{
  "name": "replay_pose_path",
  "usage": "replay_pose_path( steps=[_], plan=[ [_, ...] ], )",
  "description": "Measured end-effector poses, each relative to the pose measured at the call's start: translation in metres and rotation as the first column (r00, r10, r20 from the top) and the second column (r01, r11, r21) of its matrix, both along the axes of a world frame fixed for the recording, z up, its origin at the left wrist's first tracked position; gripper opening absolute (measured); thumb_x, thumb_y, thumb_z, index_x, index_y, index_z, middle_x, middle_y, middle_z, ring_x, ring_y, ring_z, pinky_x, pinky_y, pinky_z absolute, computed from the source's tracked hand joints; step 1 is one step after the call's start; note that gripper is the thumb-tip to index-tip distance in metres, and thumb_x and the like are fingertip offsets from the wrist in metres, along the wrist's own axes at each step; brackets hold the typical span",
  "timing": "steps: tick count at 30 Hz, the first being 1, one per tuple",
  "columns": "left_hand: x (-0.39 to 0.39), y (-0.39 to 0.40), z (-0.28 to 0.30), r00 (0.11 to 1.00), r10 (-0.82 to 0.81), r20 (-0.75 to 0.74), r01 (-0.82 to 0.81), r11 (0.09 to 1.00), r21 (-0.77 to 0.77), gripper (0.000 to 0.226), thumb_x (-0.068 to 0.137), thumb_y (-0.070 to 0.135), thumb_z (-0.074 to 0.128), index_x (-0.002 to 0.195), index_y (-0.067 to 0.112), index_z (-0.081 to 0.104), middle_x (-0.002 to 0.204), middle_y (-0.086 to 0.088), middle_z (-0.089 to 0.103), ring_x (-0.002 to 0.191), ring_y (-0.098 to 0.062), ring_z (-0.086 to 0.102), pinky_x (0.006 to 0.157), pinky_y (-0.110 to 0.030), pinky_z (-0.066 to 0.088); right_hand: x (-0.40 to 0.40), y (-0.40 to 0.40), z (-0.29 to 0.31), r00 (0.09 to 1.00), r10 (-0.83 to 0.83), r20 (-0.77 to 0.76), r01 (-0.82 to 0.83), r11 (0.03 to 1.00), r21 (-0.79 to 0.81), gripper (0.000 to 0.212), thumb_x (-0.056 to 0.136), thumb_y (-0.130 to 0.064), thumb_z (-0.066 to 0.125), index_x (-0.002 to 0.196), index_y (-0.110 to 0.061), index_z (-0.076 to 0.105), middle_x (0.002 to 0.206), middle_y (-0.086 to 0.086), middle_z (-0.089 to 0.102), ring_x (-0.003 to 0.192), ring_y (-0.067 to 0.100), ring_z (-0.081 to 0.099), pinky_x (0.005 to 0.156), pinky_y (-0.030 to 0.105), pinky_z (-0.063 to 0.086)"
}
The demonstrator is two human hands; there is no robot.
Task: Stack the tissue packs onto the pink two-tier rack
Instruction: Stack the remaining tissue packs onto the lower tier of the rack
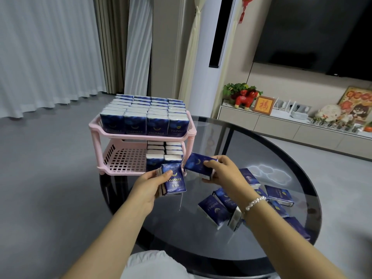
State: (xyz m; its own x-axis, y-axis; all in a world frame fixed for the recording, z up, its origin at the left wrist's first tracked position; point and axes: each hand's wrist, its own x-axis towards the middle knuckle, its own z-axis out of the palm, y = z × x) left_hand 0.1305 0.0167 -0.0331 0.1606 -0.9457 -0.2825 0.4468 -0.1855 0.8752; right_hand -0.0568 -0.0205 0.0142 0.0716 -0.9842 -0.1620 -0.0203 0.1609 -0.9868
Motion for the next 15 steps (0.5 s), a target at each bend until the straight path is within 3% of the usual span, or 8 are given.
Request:
replay_pose_path(
  steps=[2,5,9,12,15],
  plan=[
    [-0.002,0.001,-0.001,1.0,0.012,-0.007,-0.012,1.0,0.002,0.036,0.08,0.009,0.072,0.114,0.003,0.064,0.104,-0.011,0.071,0.087,-0.019,0.066,0.084,-0.032,0.05,0.008,0.01,-0.009,0.993,-0.016,0.12,0.014,1.0,0.015,0.013,0.087,-0.009,0.061,0.089,-0.01,0.048,0.091,0.014,0.059,0.074,0.022,0.061,0.07,0.038,0.058],
    [-0.005,0.002,0.001,1.0,0.019,-0.024,-0.019,1.0,-0.003,0.04,0.079,0.01,0.072,0.117,0.001,0.062,0.108,-0.013,0.07,0.089,-0.021,0.066,0.084,-0.033,0.051,0.02,0.022,-0.025,0.993,-0.036,0.112,0.036,0.999,0.002,0.014,0.087,-0.017,0.063,0.084,-0.012,0.05,0.081,0.009,0.06,0.065,0.017,0.057,0.065,0.028,0.054],
    [-0.005,0.006,0.003,1.0,0.0,-0.028,0.0,1.0,-0.021,0.05,0.074,0.015,0.075,0.12,0.002,0.058,0.112,-0.014,0.069,0.101,-0.026,0.065,0.085,-0.035,0.052,0.034,0.03,-0.041,0.997,-0.012,0.082,0.014,1.0,-0.022,0.022,0.086,-0.026,0.065,0.078,-0.014,0.049,0.091,0.012,0.061,0.082,0.02,0.059,0.079,0.033,0.053],
    [-0.004,0.007,0.005,1.0,0.0,-0.023,-0.001,0.999,-0.05,0.048,0.077,0.015,0.074,0.119,0.003,0.055,0.106,-0.012,0.068,0.094,-0.024,0.066,0.078,-0.033,0.052,0.039,0.03,-0.047,0.996,0.003,0.092,0.0,1.0,-0.028,0.024,0.085,-0.029,0.066,0.078,-0.014,0.048,0.096,0.014,0.062,0.089,0.024,0.063,0.077,0.032,0.055],
    [-0.001,0.006,0.008,0.999,-0.029,0.038,0.032,0.997,-0.072,0.041,0.075,0.015,0.074,0.111,0.005,0.056,0.106,-0.013,0.067,0.092,-0.023,0.065,0.081,-0.034,0.052,0.037,0.03,-0.047,0.996,0.058,0.062,-0.055,0.997,-0.044,0.023,0.084,-0.025,0.067,0.079,-0.012,0.048,0.093,0.014,0.062,0.094,0.029,0.066,0.084,0.039,0.056]
  ],
)
